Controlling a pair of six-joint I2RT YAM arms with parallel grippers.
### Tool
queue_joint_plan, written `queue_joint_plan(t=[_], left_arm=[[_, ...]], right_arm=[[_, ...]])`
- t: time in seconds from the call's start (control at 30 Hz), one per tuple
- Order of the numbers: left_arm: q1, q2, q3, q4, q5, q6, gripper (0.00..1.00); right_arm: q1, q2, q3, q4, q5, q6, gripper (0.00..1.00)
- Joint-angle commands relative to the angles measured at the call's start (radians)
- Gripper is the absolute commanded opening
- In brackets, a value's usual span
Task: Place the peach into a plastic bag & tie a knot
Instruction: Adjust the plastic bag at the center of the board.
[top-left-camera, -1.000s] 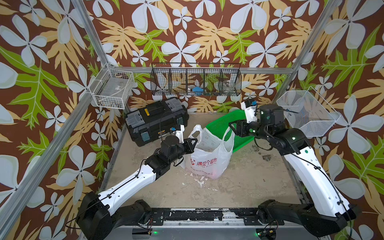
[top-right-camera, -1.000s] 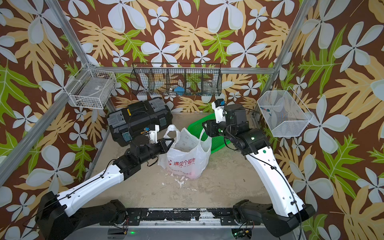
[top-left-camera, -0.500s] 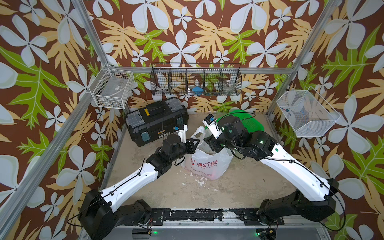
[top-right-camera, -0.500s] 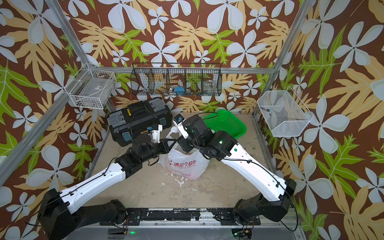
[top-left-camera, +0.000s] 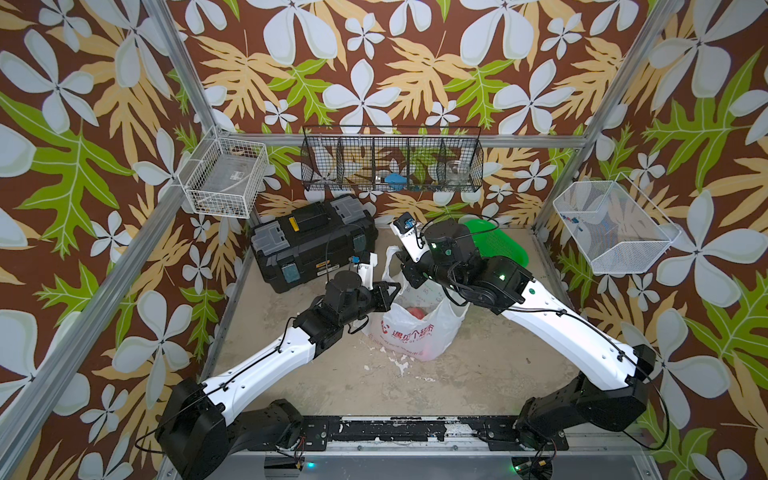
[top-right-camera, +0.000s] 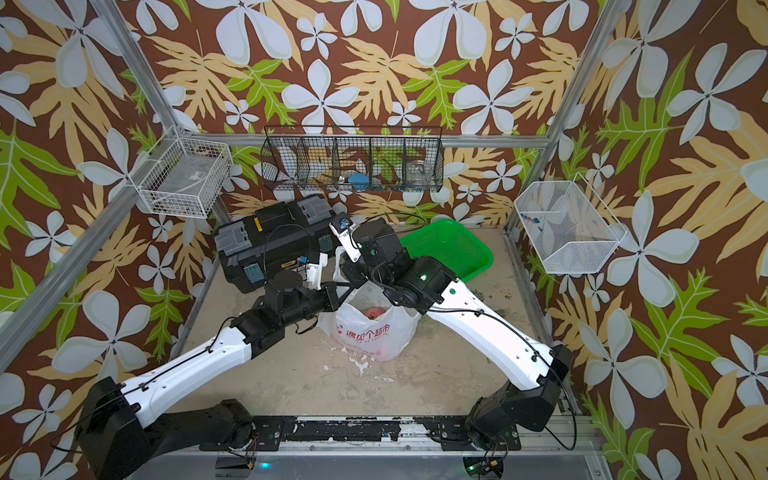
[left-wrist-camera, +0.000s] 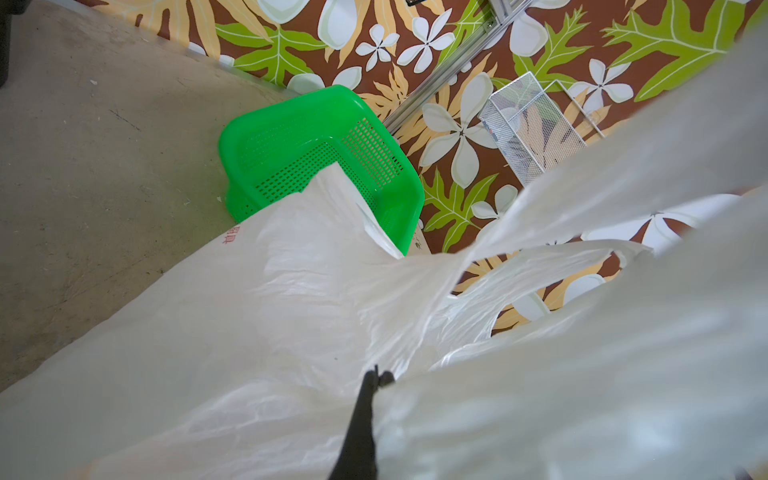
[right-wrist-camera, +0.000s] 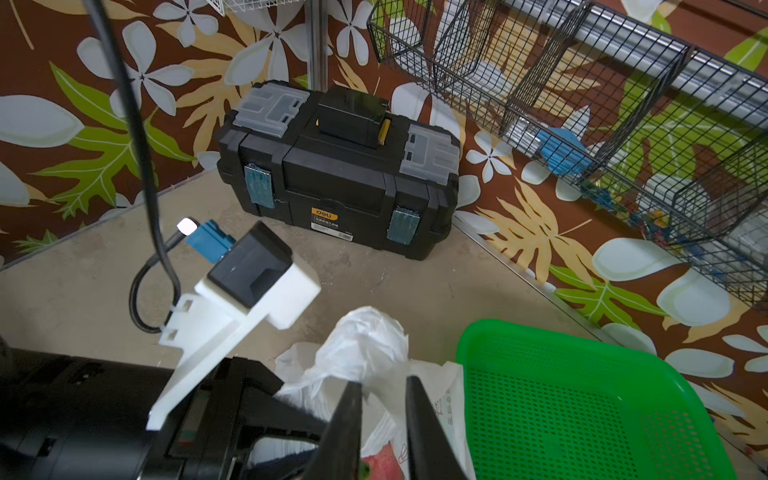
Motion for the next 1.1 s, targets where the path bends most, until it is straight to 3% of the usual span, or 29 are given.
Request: queue_joint_plan(t=[0.0,0.17,0.3,0.43,0.53,0.63,0.87,0.97,1.0,1.07], left_arm=[[0.002,-0.010,-0.006,0.044,0.028,0.042,0.00],[0.002,-0.019,-0.003,0.036,0.031,0.067,0.00],[0.002,-0.029,-0.003,0.032,0.030,0.077,0.00],[0.002,-0.018,-0.012,0.034,0.054,0.078,0.00],[0.000,-0.012,-0.023,0.047,0.071,0.069,0.00],[-0.001,-0.011,-0.029,0.053,0.080,0.080,0.00],[0.001,-0.034,-0.018,0.031,0.076,0.214,0.00],[0.007,-0.038,-0.017,0.018,0.066,0.265,0.08],[0.011,-0.038,-0.015,0.011,0.066,0.277,0.15],[0.025,-0.043,-0.013,0.001,0.069,0.314,0.41]], right_arm=[[0.001,0.003,-0.016,0.048,-0.021,-0.017,0.21],[0.001,-0.018,-0.083,0.043,-0.041,-0.054,0.39],[0.001,-0.048,-0.165,0.073,0.016,-0.091,0.42],[-0.003,-0.025,-0.139,0.112,0.025,-0.089,0.40],[-0.003,-0.005,-0.108,0.140,0.023,-0.082,0.37],[-0.003,-0.012,-0.102,0.180,-0.013,-0.069,0.26],[-0.074,-0.068,-0.207,0.263,-0.244,-0.003,0.05],[-0.122,-0.121,-0.280,0.339,-0.375,0.043,0.02],[-0.135,-0.131,-0.292,0.355,-0.414,0.056,0.01],[-0.152,-0.149,-0.306,0.377,-0.488,0.074,0.00]])
